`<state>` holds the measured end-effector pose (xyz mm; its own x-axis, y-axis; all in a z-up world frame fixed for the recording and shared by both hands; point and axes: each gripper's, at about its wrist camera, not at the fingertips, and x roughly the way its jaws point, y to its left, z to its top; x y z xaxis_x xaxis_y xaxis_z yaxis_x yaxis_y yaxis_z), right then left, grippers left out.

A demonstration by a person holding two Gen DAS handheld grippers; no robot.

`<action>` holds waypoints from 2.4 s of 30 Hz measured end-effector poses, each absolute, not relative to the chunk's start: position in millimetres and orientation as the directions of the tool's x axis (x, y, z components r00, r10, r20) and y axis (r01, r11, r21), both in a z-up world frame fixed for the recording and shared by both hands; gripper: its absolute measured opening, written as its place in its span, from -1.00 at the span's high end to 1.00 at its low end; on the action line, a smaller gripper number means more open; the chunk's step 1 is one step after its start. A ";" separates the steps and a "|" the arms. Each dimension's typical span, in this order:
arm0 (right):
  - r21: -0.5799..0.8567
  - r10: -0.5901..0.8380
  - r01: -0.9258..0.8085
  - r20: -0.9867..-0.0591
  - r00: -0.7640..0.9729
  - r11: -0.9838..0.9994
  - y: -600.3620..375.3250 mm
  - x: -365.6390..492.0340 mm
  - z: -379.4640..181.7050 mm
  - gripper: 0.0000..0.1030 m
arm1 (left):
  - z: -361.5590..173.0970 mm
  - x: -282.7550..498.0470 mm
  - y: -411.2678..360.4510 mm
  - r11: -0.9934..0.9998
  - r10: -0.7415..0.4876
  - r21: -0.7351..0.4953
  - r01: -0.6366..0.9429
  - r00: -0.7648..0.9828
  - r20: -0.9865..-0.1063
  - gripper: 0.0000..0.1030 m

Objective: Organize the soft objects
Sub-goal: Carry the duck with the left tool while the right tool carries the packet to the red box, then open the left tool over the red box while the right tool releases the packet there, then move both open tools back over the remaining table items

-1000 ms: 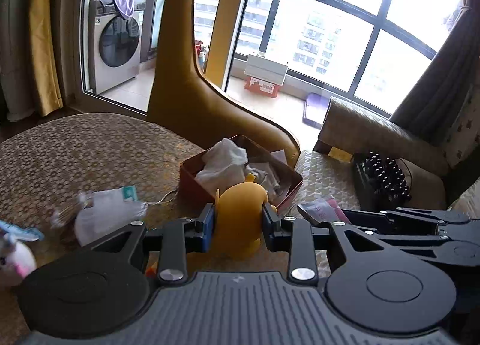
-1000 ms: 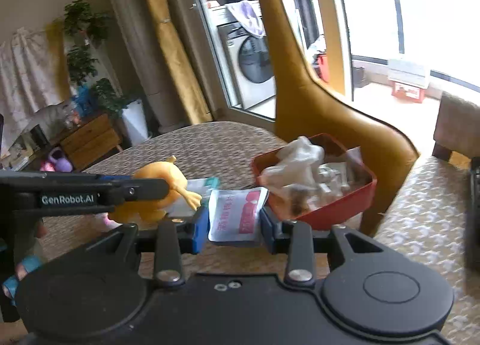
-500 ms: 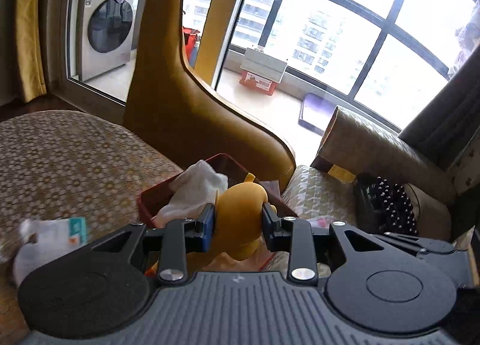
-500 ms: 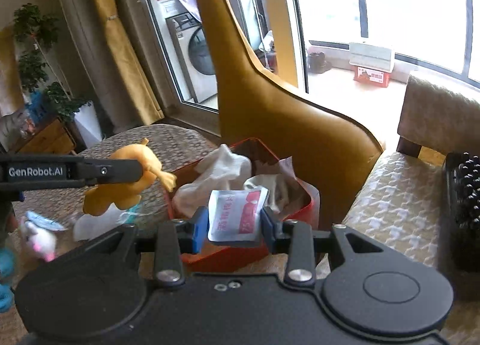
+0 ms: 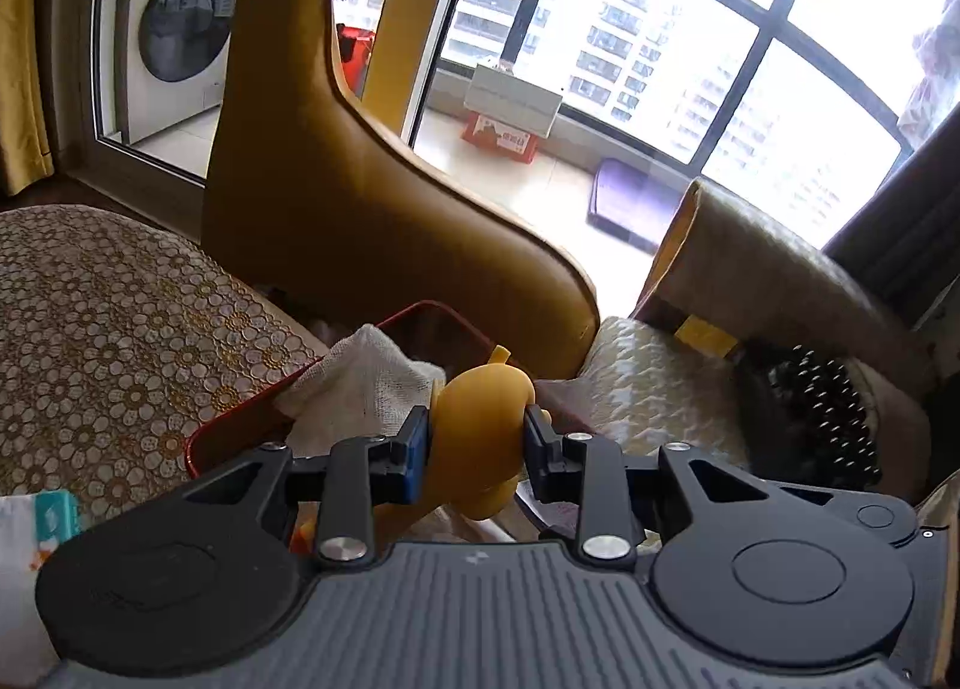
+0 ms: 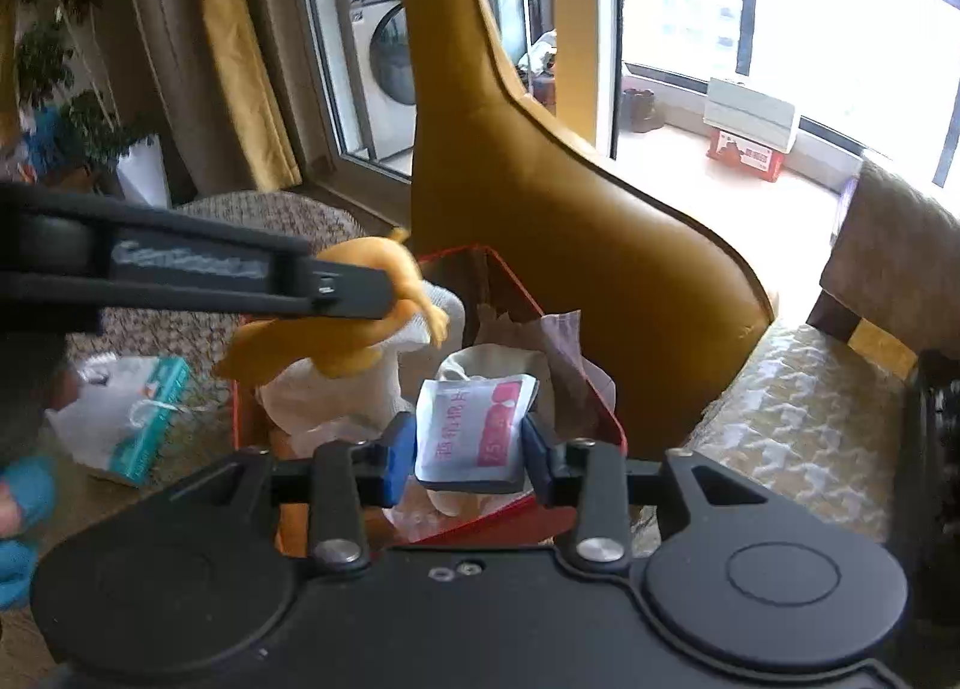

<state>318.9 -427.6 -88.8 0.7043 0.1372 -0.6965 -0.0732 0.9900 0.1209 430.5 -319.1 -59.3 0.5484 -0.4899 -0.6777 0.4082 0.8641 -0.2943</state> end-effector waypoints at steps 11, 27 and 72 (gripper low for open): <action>0.101 0.137 -0.093 -0.725 0.675 0.991 -413.5 342.0 -111.2 0.28 | -95.4 450.0 -325.4 0.869 -0.468 -0.266 0.418 0.515 -0.718 0.39; 0.053 0.112 -0.108 -0.739 0.664 0.993 -404.1 347.9 -121.2 -0.11 | -111.6 447.9 -329.0 0.874 -0.437 -0.221 0.432 0.501 -0.747 0.12; 0.193 0.283 -0.209 -0.590 0.756 0.959 -340.2 203.1 -10.0 -0.79 | 22.8 273.6 -170.1 0.921 -0.371 -0.133 0.366 0.724 -0.581 -0.46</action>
